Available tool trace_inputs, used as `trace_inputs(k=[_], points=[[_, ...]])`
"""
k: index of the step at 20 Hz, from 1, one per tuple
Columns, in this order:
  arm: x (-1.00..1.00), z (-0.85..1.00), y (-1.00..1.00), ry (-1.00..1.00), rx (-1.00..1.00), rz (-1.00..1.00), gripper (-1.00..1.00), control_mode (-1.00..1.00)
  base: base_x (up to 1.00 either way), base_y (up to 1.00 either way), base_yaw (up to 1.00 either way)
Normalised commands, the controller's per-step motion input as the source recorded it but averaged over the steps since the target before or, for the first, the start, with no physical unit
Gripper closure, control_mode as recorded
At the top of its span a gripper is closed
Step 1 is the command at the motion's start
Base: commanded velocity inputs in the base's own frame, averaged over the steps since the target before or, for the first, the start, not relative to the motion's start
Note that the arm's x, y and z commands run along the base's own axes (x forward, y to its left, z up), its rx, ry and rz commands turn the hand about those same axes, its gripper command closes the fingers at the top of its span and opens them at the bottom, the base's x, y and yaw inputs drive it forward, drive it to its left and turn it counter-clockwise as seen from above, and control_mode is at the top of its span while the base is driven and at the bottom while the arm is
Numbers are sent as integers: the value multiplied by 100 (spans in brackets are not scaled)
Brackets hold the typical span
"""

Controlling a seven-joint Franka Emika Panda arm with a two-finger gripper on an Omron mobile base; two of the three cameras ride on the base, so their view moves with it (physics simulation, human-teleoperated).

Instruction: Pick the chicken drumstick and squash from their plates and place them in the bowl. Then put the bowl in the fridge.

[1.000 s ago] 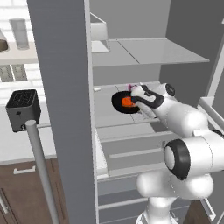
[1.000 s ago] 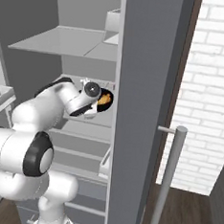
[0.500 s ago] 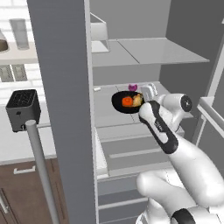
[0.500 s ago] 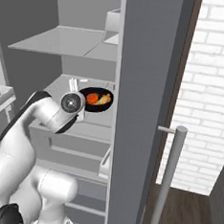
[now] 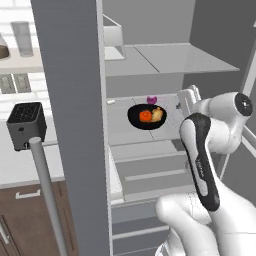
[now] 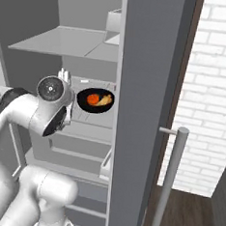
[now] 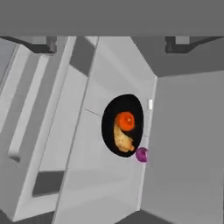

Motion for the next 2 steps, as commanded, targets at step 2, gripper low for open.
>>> trace_inputs(k=[2], points=[[-100, 53, -6, 24, 0, 0, -100, -100, 0, 0, 0]])
